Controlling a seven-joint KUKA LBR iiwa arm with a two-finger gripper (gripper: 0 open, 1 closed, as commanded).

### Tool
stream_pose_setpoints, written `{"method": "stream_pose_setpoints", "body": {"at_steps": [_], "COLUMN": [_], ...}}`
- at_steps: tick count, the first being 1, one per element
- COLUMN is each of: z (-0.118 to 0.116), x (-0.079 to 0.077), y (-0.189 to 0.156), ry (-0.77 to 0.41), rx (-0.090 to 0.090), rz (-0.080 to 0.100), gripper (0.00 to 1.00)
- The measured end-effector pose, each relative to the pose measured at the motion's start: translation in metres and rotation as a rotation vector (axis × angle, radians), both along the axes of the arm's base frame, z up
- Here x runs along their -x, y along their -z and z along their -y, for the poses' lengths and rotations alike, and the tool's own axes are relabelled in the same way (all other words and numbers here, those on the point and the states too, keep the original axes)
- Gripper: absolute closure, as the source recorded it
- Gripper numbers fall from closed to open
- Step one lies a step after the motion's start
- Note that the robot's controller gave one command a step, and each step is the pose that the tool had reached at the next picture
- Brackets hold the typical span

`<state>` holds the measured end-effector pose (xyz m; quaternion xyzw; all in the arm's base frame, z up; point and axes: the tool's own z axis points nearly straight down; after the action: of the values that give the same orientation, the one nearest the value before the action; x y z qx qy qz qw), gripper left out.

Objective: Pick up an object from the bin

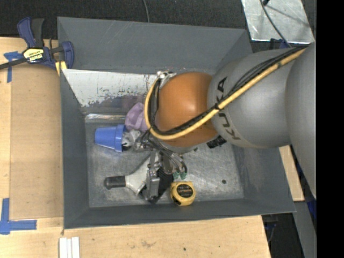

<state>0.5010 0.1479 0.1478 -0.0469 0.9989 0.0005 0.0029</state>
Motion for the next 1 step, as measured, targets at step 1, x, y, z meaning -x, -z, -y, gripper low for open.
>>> {"method": "stream_pose_setpoints", "body": {"at_steps": [1], "z": [0.0085], "x": [0.0035], "y": [0.0248], "ry": [-0.033], "rx": [0.002], "rz": [-0.007], "gripper": [0.0]}}
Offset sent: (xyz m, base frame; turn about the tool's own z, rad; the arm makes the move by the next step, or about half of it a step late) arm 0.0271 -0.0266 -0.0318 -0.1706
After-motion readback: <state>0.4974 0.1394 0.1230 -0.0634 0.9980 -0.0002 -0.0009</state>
